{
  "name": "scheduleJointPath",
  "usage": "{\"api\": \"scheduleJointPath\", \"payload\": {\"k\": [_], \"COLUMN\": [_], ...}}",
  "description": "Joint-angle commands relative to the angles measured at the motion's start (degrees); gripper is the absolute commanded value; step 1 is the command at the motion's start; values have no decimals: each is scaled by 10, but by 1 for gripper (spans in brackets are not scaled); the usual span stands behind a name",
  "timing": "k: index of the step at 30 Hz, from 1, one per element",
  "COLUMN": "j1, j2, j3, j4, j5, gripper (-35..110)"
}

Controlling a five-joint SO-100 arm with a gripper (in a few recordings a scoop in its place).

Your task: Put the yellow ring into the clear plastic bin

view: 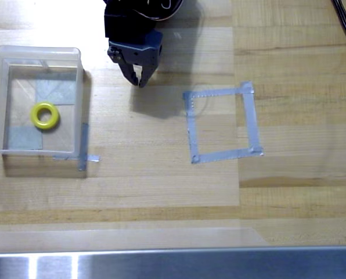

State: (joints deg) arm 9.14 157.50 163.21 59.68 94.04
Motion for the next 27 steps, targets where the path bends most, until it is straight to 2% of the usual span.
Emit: {"api": "scheduleJointPath", "payload": {"k": [1, 7, 27], "j1": [-11, -13, -12], "j2": [14, 14, 14], "j3": [-4, -8, -2], "j4": [-3, -4, -1], "j5": [-24, -58, -61], "gripper": [1, 0, 1]}}
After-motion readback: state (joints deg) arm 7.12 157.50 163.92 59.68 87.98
